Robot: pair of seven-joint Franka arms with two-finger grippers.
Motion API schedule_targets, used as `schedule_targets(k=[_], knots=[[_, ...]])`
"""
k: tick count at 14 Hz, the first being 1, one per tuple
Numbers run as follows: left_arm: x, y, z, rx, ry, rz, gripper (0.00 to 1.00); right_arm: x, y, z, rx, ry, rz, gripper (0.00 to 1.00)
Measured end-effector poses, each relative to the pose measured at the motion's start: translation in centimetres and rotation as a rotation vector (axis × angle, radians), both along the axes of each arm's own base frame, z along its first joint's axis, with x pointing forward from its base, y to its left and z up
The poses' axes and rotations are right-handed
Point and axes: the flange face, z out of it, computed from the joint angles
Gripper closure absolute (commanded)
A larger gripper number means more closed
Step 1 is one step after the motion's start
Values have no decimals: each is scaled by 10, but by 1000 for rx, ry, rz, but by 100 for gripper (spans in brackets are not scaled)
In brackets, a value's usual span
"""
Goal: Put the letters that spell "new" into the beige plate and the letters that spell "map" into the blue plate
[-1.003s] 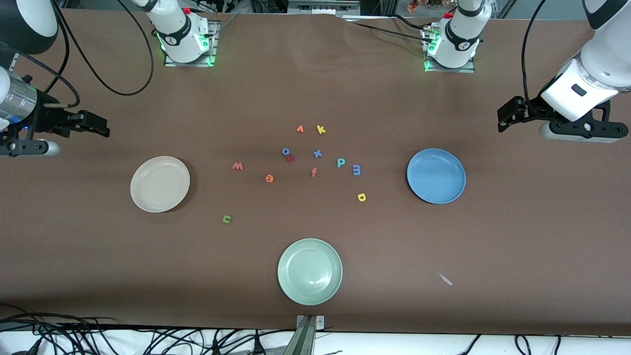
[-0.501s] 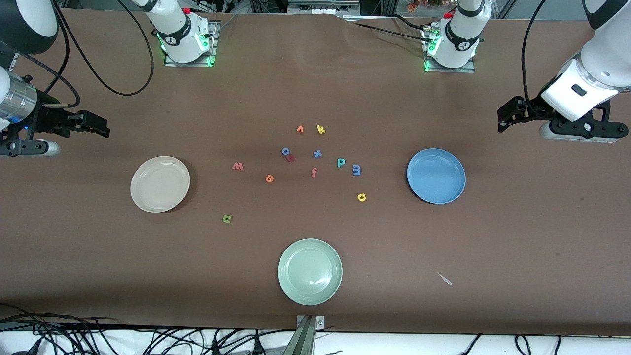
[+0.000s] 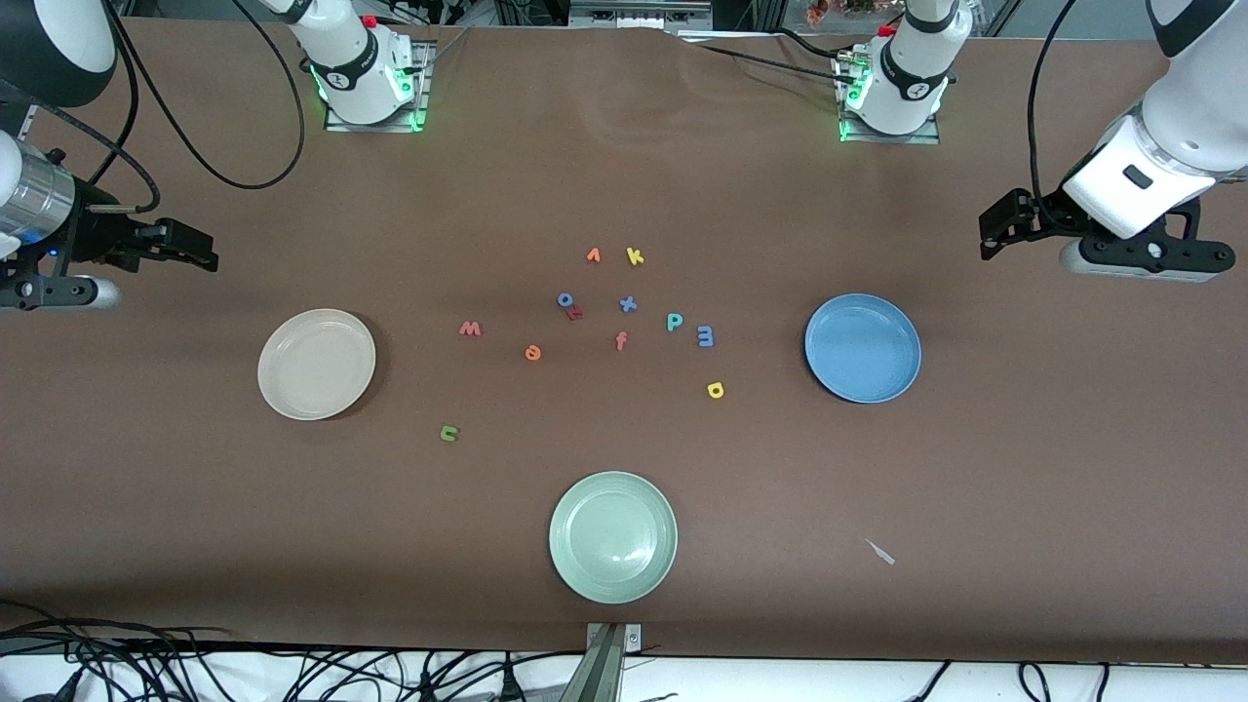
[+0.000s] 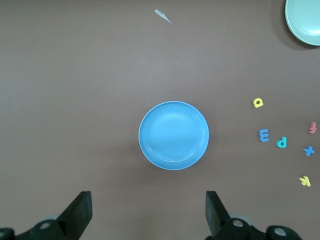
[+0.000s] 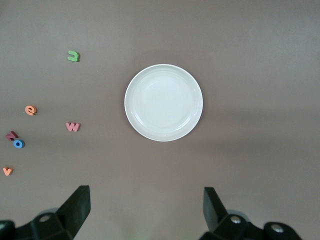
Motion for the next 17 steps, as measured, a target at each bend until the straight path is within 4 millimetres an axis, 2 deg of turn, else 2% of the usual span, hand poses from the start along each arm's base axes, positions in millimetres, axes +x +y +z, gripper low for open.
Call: schedule_targets(k=[4,5,7,10,13,15,17], knots=[[-1,-1,0,1,4,-2,0,10,12,-8,1,-30,19,0],[-1,-1,0,1,5,-2,0,15,21,-15,1,-38,34,0],[-1,-1,-1,1,6,-2,0,25,52,-36,1,-41,85,0],[-1,-1,0,1,7,-2,0,41,105,-86,-2,-29,166,0],[-1,-8,-5,2,17,-15,0,61,141,-138,0,-46,209,0],[3,-27,-19,2,40,-41,0,74,150,-173,13,-62,188,0],[9,-62,-46,3,75,-20,0,83,157,-207,21,-73,118,0]])
